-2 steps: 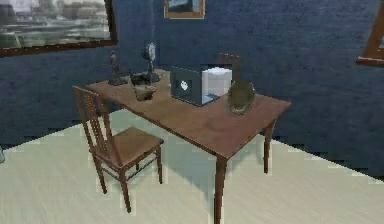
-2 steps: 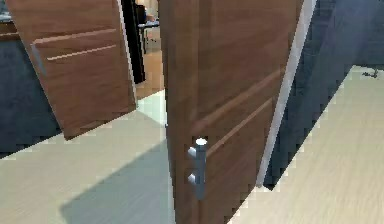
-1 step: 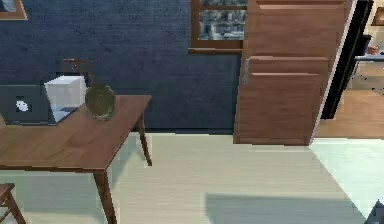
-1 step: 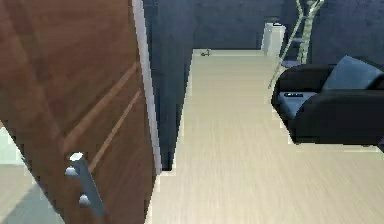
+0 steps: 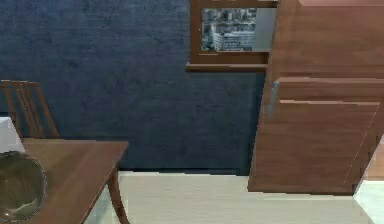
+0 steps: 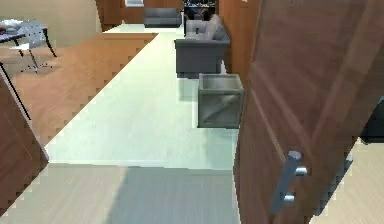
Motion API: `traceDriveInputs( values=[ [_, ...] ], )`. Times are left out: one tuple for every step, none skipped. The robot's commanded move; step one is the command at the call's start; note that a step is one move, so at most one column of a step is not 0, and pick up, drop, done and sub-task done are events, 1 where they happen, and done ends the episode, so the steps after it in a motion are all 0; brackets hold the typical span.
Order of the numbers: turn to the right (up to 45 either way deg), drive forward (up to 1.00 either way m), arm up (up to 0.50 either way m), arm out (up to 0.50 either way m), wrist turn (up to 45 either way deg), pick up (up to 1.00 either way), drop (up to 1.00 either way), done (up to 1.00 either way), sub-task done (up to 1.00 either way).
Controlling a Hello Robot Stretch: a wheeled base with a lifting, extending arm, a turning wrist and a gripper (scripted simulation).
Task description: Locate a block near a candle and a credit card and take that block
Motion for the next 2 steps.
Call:
traceDriveInputs(
  values=[
    [45.0, 0.00, 0.00, 0.00, 0.0, 0.00, 0.00, 0.00, 0.00],
    [24.0, 0.00, 0.00, 0.00, 0.0, 0.00, 0.00, 0.00, 0.00]
  ],
)
